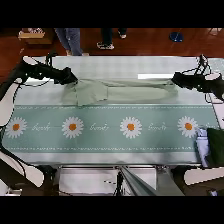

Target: Fold the shirts.

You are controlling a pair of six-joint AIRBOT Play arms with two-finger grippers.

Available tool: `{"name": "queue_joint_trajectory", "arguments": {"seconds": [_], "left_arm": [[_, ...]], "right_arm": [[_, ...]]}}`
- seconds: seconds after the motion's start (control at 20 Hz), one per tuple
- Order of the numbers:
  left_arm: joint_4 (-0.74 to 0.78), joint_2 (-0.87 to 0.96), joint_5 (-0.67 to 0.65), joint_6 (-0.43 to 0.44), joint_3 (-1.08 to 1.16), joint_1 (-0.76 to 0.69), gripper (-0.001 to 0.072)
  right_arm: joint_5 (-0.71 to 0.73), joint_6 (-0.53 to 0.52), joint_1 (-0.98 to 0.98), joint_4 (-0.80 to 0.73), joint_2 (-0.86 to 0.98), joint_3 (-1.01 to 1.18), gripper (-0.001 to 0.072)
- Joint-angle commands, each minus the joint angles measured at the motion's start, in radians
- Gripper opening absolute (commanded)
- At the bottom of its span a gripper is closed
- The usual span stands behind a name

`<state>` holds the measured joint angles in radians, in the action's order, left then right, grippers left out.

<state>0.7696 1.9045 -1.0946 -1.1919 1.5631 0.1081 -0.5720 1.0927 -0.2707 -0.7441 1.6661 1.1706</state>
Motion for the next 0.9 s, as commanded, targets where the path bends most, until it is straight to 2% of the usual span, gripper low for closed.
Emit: {"name": "queue_joint_trajectory", "arguments": {"seconds": [0.0, 0.1, 0.25, 0.3, 0.35, 0.6, 0.7, 0.85], "left_arm": [[-0.003, 0.010, -0.024, 0.002, 0.030, 0.026, 0.0457], [0.008, 0.002, -0.089, -0.003, 0.096, 0.078, 0.0456], [0.071, -0.033, -0.185, -0.089, 0.203, 0.162, 0.0441], [0.093, -0.055, -0.201, -0.089, 0.218, 0.176, 0.0441], [0.109, -0.084, -0.201, -0.089, 0.220, 0.184, 0.0441], [0.113, -0.184, -0.202, -0.088, 0.219, 0.158, 0.0440], [0.113, -0.194, -0.210, -0.088, 0.219, 0.134, 0.0440], [0.114, -0.193, -0.225, -0.088, 0.219, 0.102, 0.0440]], "right_arm": [[-0.065, -0.017, -0.011, -0.013, -0.018, 0.024, 0.0439], [-0.105, 0.014, -0.042, -0.082, -0.072, 0.059, 0.0439], [-0.236, 0.220, -0.114, -0.383, -0.141, 0.163, 0.0459], [-0.317, 0.253, -0.140, -0.453, -0.138, 0.206, 0.0583], [-0.383, 0.254, -0.166, -0.466, -0.130, 0.233, 0.0594], [-0.602, 0.248, -0.284, -0.189, -0.005, 0.245, 0.0602], [-0.655, 0.245, -0.278, -0.169, 0.058, 0.245, 0.0602], [-0.658, 0.235, -0.233, -0.170, 0.123, 0.245, 0.0602]]}}
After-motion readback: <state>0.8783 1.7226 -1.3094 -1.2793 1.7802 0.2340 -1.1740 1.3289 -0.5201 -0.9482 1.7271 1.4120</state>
